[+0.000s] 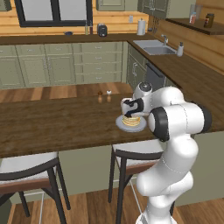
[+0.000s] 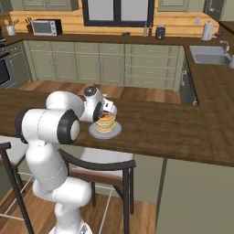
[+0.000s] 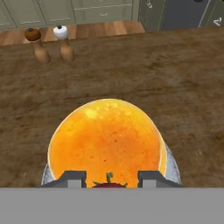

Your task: Take the strawberry from the fridge and place it on top of the pancake, located on the dining counter.

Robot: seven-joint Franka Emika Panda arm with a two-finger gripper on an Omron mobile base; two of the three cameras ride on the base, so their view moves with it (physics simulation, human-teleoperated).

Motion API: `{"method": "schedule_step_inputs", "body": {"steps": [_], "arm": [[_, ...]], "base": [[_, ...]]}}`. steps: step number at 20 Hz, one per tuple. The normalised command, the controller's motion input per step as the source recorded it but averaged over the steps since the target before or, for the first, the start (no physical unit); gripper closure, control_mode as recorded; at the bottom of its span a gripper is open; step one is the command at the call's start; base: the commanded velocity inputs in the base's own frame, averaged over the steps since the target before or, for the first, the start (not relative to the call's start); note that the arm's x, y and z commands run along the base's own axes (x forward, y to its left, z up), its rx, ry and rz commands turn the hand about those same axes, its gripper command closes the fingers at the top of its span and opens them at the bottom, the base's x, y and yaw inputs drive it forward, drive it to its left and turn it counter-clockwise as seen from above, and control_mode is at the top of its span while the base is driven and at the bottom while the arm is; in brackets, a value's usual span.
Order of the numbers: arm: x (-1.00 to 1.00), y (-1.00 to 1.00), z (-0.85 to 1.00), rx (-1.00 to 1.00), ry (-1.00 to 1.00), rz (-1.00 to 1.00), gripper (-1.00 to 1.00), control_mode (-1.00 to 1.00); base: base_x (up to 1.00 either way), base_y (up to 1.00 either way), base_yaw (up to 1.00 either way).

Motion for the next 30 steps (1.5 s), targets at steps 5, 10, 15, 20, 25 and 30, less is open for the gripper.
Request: {"method": "schedule_step_inputs", "body": {"steps": [5, 10, 15, 20, 25, 30], "arm": [[0.30, 0.00, 0.07, 0.00, 0.03, 0.00, 1.00, -1.00], [0.24, 0.00, -0.11, 0.00, 0.00, 0.00, 1.00, -1.00], [0.03, 0.00, -0.36, 0.00, 0.00, 0.00, 1.00, -1.00], [0.03, 0.00, -0.26, 0.00, 0.00, 0.00, 1.00, -1.00], [-0.01, 0.00, -0.10, 0.00, 0.00, 0.00, 1.00, -1.00], [-0.11, 0.00, -0.32, 0.00, 0.01, 0.00, -1.00, -1.00]], "base": [[0.00, 0.00, 0.00], [0.00, 0.00, 0.00], [0.00, 0.00, 0.00], [0.00, 0.00, 0.00], [0.00, 0.00, 0.00], [0.00, 0.00, 0.00]]}}
